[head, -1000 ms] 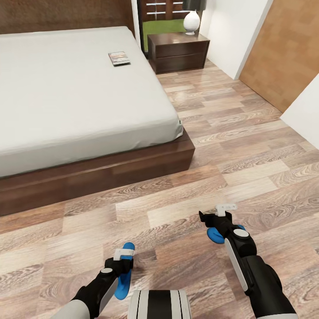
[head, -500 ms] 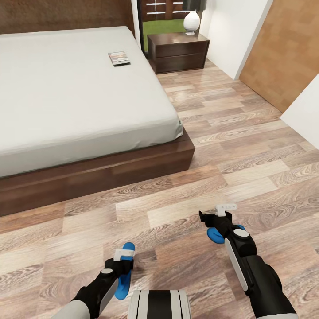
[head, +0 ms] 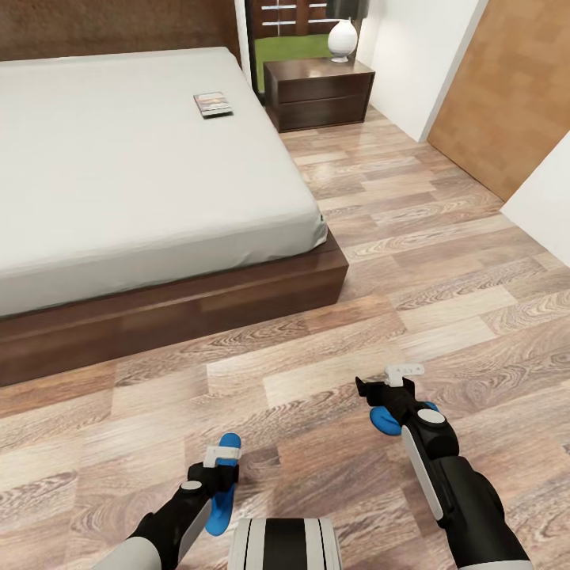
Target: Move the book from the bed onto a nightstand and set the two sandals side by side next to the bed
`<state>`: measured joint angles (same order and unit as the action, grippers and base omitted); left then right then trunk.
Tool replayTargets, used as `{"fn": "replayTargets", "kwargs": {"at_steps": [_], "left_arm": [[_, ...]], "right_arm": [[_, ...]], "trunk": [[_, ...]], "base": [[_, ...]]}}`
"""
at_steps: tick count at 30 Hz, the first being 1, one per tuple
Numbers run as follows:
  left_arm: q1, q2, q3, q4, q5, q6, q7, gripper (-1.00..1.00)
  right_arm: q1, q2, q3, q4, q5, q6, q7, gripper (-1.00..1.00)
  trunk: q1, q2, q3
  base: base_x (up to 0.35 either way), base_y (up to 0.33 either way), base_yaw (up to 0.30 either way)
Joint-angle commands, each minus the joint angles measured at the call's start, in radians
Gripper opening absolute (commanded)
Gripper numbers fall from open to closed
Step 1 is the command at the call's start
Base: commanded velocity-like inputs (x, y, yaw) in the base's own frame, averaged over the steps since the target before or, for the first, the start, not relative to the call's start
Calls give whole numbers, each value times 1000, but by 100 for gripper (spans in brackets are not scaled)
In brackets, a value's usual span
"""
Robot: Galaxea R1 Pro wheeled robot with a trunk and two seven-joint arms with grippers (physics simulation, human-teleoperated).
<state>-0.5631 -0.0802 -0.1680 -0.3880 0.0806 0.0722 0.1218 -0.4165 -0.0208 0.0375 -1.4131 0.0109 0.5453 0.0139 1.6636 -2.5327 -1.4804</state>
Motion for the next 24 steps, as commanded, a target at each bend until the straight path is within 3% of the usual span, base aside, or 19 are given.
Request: {"fn": "replayTargets", "kwargs": {"at_steps": [1, 24], "left_arm": [[0, 1, -8, -2, 8, 6, 8, 100], [0, 2, -9, -2, 8, 0, 8, 100]], "right_arm": [[0, -1, 1, -1, 1, 5, 1, 100], [-1, -1, 1, -1, 0, 5, 1, 100]], "trunk": [[0, 0, -1], [0, 0, -1]], "base": [[0, 0, 0], [0, 0, 0]]}}
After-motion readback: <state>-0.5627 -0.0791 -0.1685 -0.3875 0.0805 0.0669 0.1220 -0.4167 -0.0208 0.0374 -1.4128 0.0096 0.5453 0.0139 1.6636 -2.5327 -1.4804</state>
